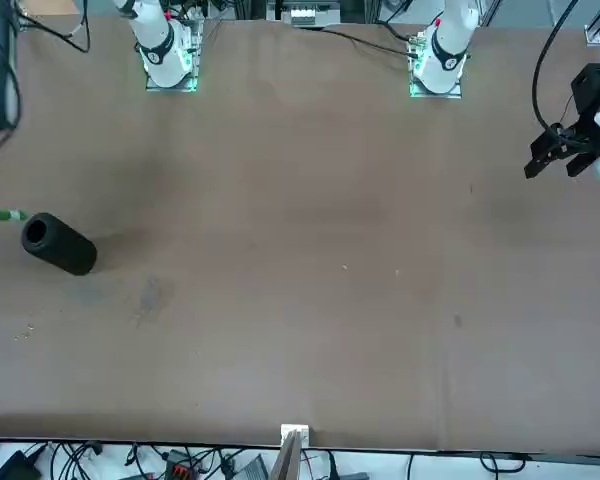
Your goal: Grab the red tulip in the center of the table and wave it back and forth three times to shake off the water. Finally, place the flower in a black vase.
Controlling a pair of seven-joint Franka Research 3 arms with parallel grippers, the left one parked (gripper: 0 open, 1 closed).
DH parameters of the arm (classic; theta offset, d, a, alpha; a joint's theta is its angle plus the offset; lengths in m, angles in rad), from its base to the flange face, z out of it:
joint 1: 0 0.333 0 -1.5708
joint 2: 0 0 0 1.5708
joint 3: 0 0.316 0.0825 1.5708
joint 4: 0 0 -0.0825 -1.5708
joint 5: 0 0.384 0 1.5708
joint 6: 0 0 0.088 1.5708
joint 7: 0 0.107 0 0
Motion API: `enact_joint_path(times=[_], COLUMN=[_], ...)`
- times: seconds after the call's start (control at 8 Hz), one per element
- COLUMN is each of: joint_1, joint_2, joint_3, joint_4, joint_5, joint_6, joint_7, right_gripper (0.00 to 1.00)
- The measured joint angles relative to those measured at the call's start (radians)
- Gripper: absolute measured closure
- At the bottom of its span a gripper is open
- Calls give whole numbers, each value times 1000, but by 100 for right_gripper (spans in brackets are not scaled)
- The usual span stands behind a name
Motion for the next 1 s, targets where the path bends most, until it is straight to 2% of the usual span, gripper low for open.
enact_joint_path(times=[0.5,1.0], joint_1=[22,43], joint_2=[7,12], joint_3=[5,7], joint_4=[-125,-197], joint_5=[-155,-161], joint_6=[62,59], joint_7=[244,294], right_gripper=[86,85])
